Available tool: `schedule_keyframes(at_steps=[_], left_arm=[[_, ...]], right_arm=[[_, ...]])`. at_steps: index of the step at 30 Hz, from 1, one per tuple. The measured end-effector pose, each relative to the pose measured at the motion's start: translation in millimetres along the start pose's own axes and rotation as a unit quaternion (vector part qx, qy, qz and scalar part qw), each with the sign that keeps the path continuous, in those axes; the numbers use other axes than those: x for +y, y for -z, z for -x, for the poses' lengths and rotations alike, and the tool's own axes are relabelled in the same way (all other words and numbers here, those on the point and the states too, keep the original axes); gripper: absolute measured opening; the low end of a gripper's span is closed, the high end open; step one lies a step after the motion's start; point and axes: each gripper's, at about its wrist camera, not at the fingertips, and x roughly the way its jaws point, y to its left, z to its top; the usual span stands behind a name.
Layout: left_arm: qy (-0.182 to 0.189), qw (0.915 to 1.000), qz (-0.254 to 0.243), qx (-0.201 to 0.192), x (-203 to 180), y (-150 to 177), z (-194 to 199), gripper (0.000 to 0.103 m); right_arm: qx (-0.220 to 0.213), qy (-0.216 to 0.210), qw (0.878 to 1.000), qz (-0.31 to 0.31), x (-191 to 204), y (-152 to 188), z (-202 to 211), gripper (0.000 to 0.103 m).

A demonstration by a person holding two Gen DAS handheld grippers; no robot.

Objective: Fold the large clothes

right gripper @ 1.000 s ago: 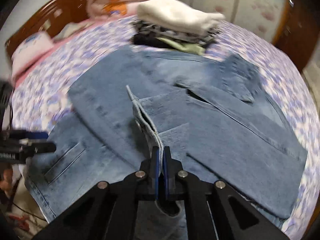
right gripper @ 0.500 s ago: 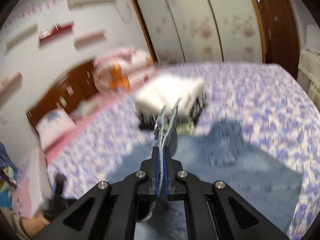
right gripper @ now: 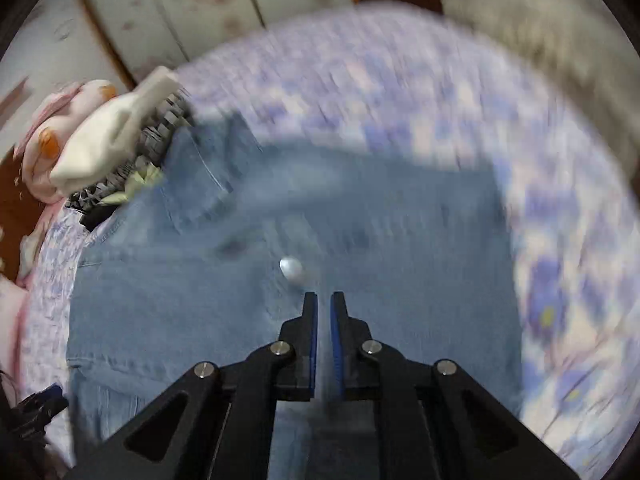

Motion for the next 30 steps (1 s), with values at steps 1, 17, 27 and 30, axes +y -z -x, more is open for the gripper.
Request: schedule_keyframes(at_steps=[1, 17, 27, 30], left_arm=[[-0.003, 1.0, -0.002, -0.001, 1, -7, -2, 0.075], [0.007, 0.999, 0.023, 0.037, 42, -86, -91, 0.039], [-0.054, 0.9984, 0.015, -0.011, 45, -93, -84, 0.013], [-0.093, 0.9949, -0.004, -0.037, 32, -92, -63, 0.016]], right_arm=[[0.008, -0.026, 0.999, -0.022, -10, 3, -1, 0.016], [0.029, -0.057, 0.997, 0.042, 23, 14, -38, 0.028], [-0.018, 0.056, 0.993, 0.099, 47, 16, -41, 0.0], [-0.036, 0.056, 0.993, 0.093, 49, 18, -26, 0.0]])
